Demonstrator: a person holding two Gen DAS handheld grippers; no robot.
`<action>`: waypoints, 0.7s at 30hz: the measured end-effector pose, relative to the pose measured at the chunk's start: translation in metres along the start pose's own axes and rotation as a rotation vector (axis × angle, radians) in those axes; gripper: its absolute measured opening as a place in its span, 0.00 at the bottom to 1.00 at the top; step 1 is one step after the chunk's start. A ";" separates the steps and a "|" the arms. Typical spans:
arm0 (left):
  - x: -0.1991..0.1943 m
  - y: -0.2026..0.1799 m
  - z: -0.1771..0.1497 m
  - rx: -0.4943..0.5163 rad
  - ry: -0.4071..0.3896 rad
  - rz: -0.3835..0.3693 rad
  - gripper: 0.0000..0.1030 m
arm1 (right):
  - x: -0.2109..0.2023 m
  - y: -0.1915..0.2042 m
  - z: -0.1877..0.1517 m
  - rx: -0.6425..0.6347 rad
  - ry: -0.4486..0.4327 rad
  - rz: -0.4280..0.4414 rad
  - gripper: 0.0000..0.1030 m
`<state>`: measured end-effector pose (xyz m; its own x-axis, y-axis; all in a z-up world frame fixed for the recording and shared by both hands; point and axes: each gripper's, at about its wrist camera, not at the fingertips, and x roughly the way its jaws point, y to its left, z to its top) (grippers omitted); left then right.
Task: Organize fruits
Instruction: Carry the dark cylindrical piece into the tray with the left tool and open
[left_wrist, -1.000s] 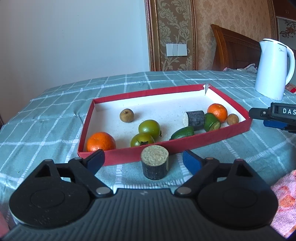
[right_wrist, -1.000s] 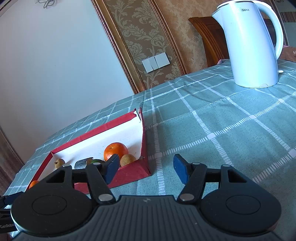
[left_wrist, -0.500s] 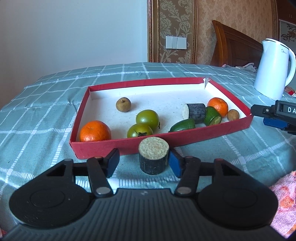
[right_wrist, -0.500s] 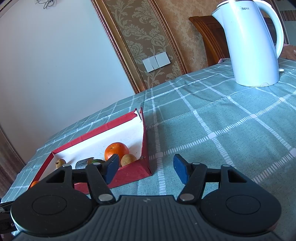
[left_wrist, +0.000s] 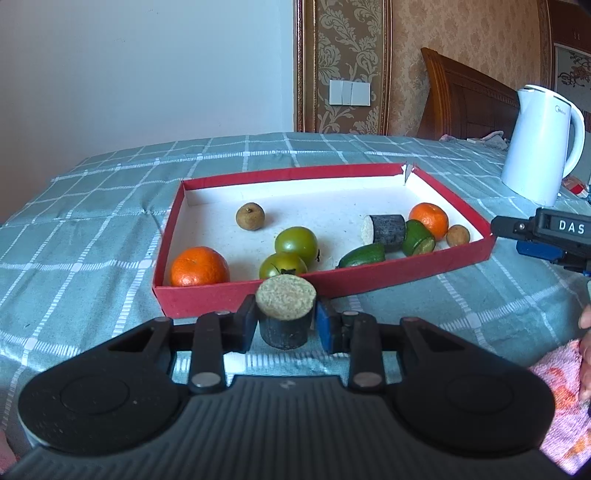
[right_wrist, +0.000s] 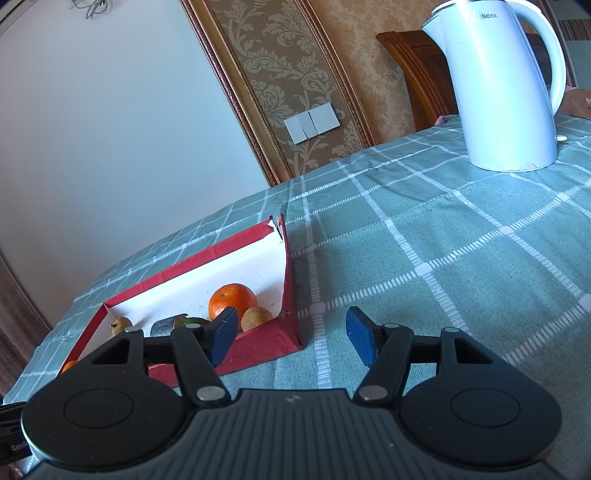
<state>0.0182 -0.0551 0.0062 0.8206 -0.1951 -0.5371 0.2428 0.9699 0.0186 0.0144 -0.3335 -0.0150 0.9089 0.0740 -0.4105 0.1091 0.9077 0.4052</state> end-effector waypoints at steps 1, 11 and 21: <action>-0.004 0.002 0.003 -0.002 -0.012 0.001 0.30 | 0.000 0.001 0.000 0.000 0.000 0.000 0.62; -0.004 0.027 0.052 -0.003 -0.112 0.097 0.30 | 0.001 0.001 -0.001 0.005 0.000 0.000 0.62; 0.021 0.046 0.054 -0.046 -0.070 0.172 0.30 | 0.002 0.000 -0.001 0.010 0.003 0.004 0.62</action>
<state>0.0743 -0.0224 0.0412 0.8822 -0.0336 -0.4696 0.0729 0.9952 0.0658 0.0156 -0.3333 -0.0161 0.9079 0.0787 -0.4117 0.1098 0.9032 0.4148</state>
